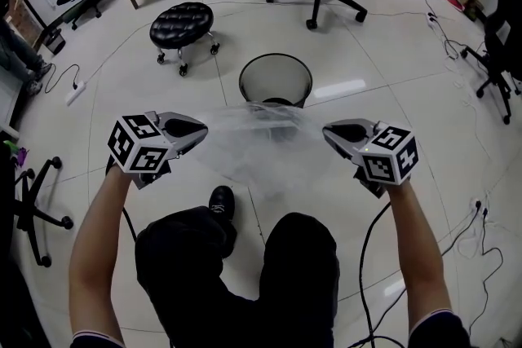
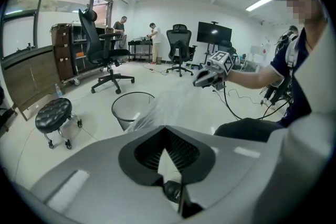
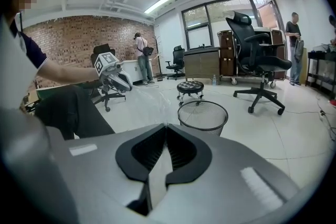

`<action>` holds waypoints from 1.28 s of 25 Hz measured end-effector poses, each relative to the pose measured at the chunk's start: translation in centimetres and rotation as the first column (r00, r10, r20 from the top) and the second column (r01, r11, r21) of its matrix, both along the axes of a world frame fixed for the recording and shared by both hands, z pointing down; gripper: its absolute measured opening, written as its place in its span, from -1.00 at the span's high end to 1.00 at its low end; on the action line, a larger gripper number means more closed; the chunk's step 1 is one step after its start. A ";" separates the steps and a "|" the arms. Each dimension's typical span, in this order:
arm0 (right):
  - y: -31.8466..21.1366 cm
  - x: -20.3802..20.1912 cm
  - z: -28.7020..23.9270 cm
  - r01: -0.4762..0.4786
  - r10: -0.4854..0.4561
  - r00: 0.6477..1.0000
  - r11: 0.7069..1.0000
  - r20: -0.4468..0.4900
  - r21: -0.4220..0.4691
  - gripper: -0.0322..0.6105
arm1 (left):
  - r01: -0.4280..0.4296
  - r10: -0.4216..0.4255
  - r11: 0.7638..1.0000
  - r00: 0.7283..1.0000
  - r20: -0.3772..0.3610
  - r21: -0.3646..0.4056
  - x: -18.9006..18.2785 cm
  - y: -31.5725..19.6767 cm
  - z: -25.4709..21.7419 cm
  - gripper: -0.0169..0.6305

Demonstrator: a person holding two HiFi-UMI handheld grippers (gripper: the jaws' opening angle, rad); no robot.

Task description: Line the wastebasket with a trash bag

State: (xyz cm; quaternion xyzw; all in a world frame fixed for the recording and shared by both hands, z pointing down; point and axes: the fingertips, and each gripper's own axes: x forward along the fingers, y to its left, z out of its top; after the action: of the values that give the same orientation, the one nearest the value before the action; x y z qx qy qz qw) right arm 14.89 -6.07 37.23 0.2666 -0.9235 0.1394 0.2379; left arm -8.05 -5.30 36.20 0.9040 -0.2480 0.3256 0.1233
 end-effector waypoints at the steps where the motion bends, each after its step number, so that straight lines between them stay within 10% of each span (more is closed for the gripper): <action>1: 0.1 0.0 -0.1 0.007 -0.007 1.000 1.000 -0.009 -0.004 0.89 | -0.011 0.011 1.000 1.000 0.003 -0.005 0.0 0.0 -0.1 0.91; 16: 0.5 -0.3 -1.5 0.095 -0.097 0.995 0.994 -0.031 -0.048 0.89 | -0.065 0.067 0.997 0.997 0.037 -0.035 0.4 1.2 -1.9 0.91; 32: 1.3 -2.6 3.6 0.082 -0.092 0.991 0.992 -0.097 -0.096 0.89 | 0.054 -0.044 0.996 0.988 0.147 -0.066 -0.1 2.0 3.8 0.91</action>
State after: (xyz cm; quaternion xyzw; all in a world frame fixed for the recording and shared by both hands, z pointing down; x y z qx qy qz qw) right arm 12.25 -4.77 40.78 0.2216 -0.9136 0.1575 0.3024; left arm -8.20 -3.28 40.02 0.8667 -0.2668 0.3960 0.1446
